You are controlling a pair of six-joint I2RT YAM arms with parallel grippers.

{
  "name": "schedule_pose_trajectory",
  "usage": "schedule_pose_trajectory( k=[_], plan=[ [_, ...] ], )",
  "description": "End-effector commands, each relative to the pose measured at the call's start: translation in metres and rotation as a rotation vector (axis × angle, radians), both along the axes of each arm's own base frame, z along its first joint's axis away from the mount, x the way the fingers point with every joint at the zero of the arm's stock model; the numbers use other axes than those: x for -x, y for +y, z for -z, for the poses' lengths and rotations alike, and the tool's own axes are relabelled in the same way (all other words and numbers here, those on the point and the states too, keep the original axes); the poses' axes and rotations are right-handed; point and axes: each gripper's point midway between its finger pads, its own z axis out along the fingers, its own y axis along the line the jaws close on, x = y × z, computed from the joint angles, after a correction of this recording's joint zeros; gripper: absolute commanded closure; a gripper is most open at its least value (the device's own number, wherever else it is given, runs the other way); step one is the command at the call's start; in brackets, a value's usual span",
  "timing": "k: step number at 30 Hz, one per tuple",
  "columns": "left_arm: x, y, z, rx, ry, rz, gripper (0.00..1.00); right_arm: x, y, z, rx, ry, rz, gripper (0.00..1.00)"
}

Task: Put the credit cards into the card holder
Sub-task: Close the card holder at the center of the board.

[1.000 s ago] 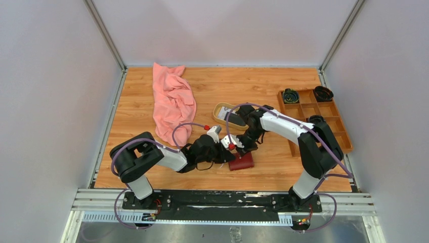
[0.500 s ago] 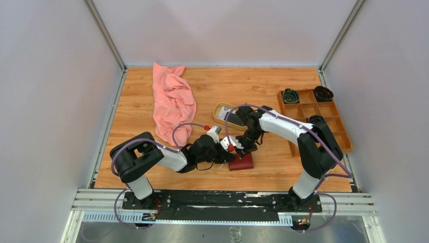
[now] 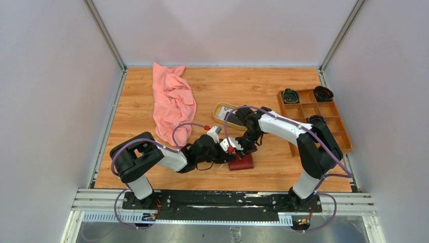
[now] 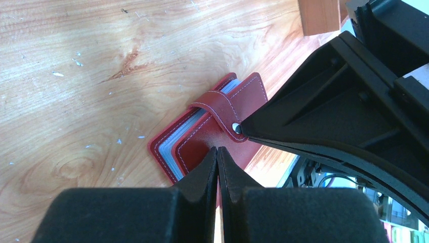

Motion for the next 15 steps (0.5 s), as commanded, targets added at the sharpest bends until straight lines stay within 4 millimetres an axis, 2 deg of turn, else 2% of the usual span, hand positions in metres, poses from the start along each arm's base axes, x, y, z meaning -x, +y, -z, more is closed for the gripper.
schedule_pose_trajectory(
  k=[1,15],
  plan=[
    [0.005,0.020,0.036,-0.132,0.026,-0.026,0.95,0.025,-0.009,0.007,0.056,0.077,-0.031,1.00],
    [0.005,0.020,0.035,-0.130,0.020,-0.022,0.95,0.027,-0.007,-0.007,0.043,0.093,-0.047,1.00]
  ],
)
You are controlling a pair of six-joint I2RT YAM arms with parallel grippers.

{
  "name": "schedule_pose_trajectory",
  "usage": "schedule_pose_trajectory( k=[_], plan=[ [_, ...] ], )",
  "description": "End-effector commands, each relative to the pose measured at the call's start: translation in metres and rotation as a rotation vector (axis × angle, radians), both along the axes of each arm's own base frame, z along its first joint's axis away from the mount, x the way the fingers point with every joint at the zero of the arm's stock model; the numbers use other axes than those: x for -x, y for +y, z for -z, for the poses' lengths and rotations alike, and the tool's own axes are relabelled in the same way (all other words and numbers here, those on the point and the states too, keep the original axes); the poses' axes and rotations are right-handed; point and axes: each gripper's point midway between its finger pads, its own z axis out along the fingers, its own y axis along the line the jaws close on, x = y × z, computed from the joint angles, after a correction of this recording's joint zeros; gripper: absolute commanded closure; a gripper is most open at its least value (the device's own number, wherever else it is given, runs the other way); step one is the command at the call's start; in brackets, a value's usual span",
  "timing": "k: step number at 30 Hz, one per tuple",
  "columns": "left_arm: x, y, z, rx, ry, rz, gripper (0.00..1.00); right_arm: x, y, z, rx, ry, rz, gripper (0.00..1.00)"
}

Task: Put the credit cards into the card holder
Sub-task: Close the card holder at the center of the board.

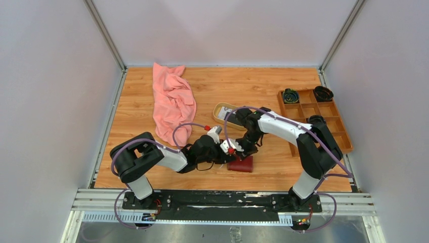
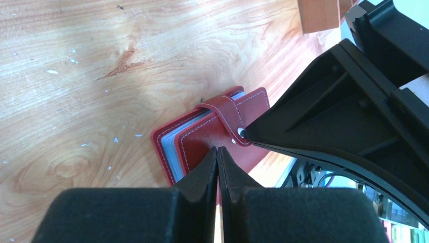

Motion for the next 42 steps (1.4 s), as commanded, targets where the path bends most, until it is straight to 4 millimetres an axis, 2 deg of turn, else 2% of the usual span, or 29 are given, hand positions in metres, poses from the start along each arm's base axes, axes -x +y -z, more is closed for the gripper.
schedule_pose_trajectory(
  k=[1,14,33,42],
  plan=[
    [0.004,0.021,0.035,-0.129,0.020,-0.026,0.95,0.020,-0.003,-0.008,0.024,0.074,-0.026,1.00],
    [0.004,0.020,0.034,-0.128,0.021,-0.022,0.95,0.030,-0.001,-0.002,0.040,0.121,-0.018,1.00],
    [0.005,0.021,0.033,-0.127,0.017,-0.017,0.95,0.027,0.010,0.003,0.054,0.139,0.067,1.00],
    [0.005,0.020,0.033,-0.127,0.016,-0.016,0.95,0.030,0.009,0.009,0.074,0.152,0.081,1.00]
  ],
)
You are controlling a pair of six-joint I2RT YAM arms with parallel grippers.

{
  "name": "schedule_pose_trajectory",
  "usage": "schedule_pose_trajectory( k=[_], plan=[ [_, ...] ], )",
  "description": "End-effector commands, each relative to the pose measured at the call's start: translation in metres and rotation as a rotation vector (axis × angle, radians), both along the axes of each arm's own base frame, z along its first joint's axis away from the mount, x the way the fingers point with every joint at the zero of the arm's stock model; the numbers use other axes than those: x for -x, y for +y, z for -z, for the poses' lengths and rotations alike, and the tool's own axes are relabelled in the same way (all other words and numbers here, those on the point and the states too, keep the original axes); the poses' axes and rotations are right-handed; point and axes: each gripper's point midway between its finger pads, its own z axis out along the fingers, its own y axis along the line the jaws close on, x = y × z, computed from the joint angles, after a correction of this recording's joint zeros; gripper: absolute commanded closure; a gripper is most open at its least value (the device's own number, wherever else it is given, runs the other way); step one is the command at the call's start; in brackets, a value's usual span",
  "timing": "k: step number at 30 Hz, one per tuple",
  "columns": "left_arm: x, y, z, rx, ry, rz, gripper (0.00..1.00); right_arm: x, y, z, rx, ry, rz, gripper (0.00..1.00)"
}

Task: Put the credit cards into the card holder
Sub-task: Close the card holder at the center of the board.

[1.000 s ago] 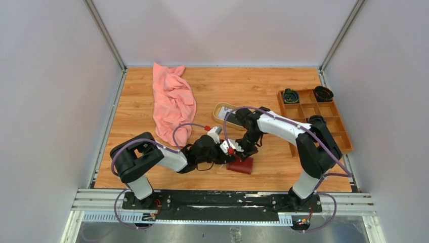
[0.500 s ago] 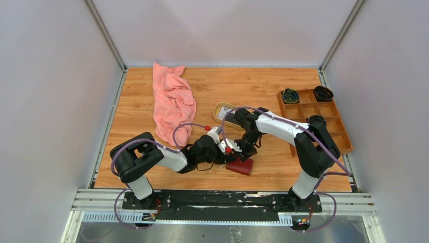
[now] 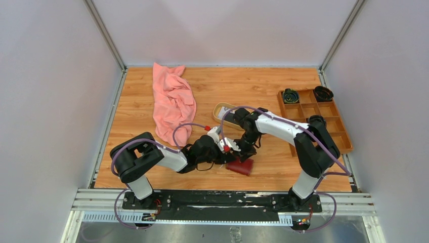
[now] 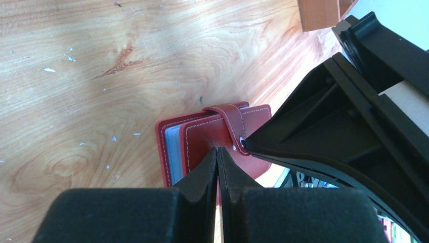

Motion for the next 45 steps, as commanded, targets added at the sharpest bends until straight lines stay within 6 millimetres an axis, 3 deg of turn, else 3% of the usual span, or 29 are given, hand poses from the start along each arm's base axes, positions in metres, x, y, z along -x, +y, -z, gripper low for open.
schedule_pose_trajectory(
  k=[1,27,35,45],
  plan=[
    [0.004,0.021,0.033,-0.127,0.014,-0.021,0.95,0.021,0.006,0.009,0.015,0.076,-0.011,1.00],
    [0.005,0.022,0.033,-0.128,0.011,-0.014,0.95,0.010,0.011,0.021,0.071,0.089,0.060,1.00],
    [0.003,0.021,0.012,-0.077,-0.018,-0.024,0.81,0.011,0.009,0.021,0.076,0.093,0.059,1.00],
    [0.006,0.016,-0.011,-0.017,-0.037,-0.006,0.80,0.012,0.008,0.023,0.080,0.100,0.062,1.00]
  ],
)
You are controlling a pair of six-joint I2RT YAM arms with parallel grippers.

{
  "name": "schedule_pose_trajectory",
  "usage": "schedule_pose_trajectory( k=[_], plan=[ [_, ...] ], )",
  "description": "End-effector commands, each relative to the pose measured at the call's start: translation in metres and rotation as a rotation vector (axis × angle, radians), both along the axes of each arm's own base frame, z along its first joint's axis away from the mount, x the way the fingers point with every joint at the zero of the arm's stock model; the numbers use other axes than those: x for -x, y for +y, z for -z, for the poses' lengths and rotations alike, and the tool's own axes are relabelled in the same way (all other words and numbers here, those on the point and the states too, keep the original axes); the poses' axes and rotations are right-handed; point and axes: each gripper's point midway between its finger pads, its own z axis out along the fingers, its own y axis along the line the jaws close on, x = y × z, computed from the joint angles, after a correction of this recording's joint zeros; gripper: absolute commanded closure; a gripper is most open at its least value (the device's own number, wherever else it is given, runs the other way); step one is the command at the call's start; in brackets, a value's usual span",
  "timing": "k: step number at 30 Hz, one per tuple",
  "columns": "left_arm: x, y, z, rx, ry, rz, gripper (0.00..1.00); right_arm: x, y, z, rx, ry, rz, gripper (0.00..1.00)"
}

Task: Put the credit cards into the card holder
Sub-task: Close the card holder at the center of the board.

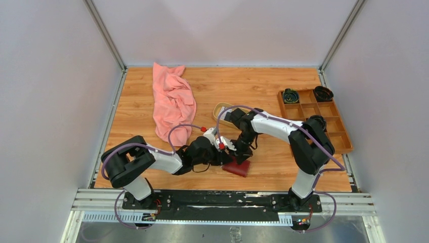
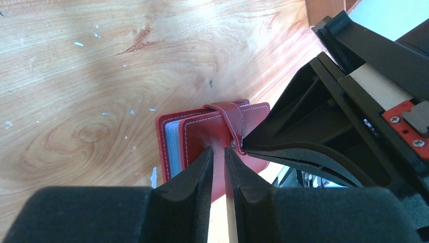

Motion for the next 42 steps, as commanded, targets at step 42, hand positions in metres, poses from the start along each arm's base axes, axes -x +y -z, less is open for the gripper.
schedule_pose_trajectory(
  k=[42],
  plan=[
    [0.001,0.002,-0.002,0.028,-0.049,-0.006,0.83,-0.011,-0.012,0.047,0.257,0.260,0.148,1.00]
  ],
)
